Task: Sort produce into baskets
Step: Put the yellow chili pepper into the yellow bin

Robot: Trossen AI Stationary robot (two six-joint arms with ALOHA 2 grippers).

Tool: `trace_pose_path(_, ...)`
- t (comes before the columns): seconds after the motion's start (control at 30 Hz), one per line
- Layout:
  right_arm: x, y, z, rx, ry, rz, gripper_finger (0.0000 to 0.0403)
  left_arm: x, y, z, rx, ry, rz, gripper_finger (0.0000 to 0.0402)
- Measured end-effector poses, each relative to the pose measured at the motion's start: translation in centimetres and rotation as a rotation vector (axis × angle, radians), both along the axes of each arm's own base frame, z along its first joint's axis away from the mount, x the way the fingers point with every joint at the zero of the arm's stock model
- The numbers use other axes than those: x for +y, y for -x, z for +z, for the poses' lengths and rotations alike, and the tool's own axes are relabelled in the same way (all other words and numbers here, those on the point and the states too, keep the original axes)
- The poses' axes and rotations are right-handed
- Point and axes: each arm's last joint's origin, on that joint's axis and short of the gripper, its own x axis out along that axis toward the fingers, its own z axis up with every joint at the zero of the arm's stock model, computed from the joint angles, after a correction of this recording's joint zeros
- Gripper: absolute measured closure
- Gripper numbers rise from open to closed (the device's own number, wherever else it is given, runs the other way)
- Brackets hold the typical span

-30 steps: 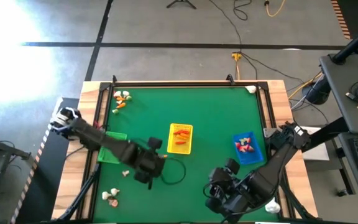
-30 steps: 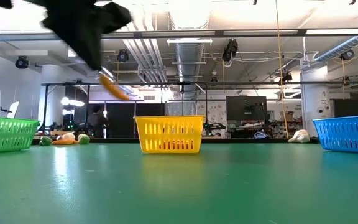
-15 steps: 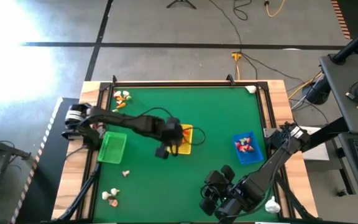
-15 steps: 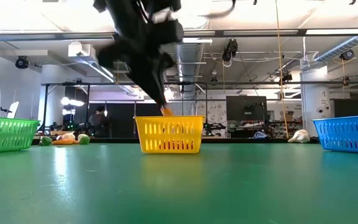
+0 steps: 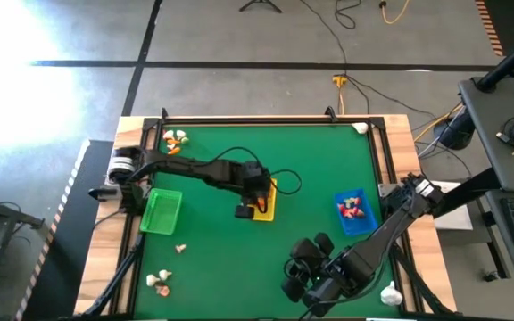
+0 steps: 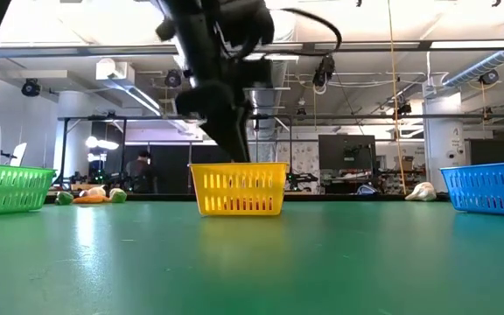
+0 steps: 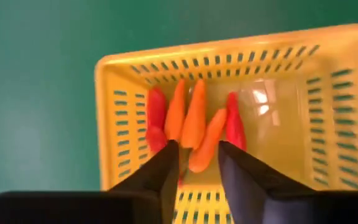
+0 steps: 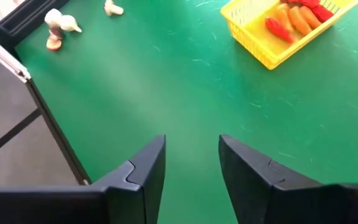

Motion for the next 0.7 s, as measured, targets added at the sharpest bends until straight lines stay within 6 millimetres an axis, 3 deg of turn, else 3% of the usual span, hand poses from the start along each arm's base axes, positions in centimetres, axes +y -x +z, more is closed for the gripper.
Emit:
trace_pose_path(0.2,-1.3,-0.9,0.0,0.017,0.047,0.005,0.025,1.4,2.4,4.6,0.055,-0.03,0.074,0.0256)
trace_pose_path(0.37,-4.3,-2.5,0.9,0.033,0.081,0.008,0.0231,4.3,5.9,7.0,-0.018,-0.026,0.19,0.0251)
trace_pose_path(0.53,-7.9,-4.0,1.9,0.104,0.133,0.124,0.0205,9.0,10.6,6.1,0.023,0.017,0.486,0.0251)
trace_pose_path(0.7,-14.2,-6.0,2.7,0.187,0.312,0.237,0.0186,13.2,15.7,2.4,0.273,0.09,0.759,0.0251)
